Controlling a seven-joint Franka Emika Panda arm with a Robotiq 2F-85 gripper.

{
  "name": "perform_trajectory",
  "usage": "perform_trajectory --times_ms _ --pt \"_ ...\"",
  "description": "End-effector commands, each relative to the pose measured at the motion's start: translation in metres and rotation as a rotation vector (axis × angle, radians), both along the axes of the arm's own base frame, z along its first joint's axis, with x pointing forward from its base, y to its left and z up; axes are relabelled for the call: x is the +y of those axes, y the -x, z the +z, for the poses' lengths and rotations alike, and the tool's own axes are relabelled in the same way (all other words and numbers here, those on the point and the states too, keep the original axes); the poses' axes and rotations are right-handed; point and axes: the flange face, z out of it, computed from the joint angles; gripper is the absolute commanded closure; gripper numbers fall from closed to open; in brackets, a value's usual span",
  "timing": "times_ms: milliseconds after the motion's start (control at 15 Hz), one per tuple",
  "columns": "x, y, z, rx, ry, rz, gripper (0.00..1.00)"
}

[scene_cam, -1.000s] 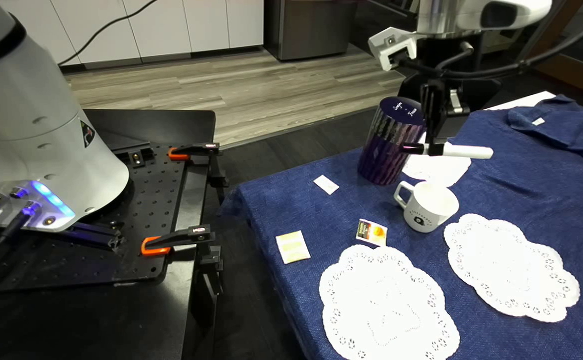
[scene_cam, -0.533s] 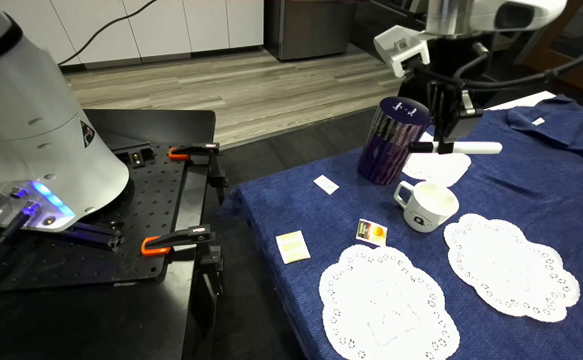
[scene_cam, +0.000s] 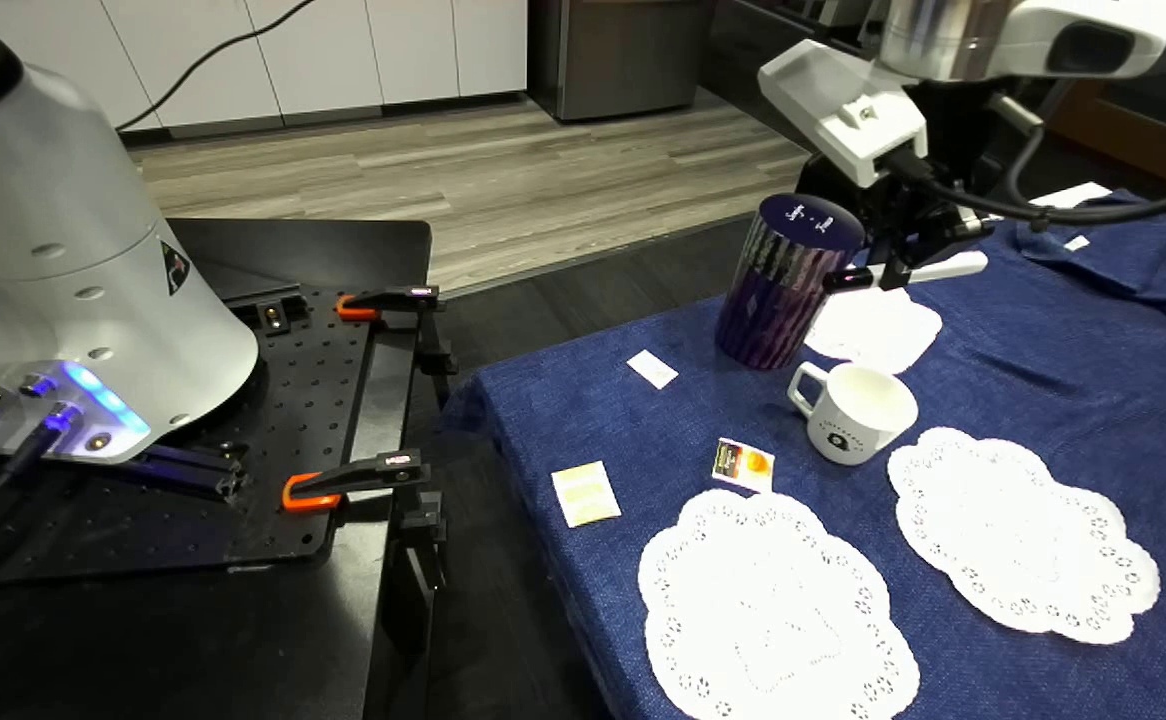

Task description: Put the marker in the white cup

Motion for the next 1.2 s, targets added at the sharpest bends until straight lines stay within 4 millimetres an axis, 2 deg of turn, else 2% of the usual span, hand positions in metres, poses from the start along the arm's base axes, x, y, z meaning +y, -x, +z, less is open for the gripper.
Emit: perform_trajectory --times_ms 0,600,667,933,1000,1133 --pt "-0.009 -0.009 0.008 -0.020 -0.027 0.109 0.95" --pt "-0.021 -0.025 0.007 -0.054 -0.071 0.379 0.95" --pt "-0.017 -0.017 0.004 -0.058 -0.042 0.339 0.79" --pt "-0.020 -0.021 0.003 -0.053 -0.049 0.364 0.79" --pt "-0.018 -0.028 0.004 -0.076 -0.104 0.384 0.95" --pt "-0.015 -0.034 0.007 -0.127 -0.196 0.418 0.95"
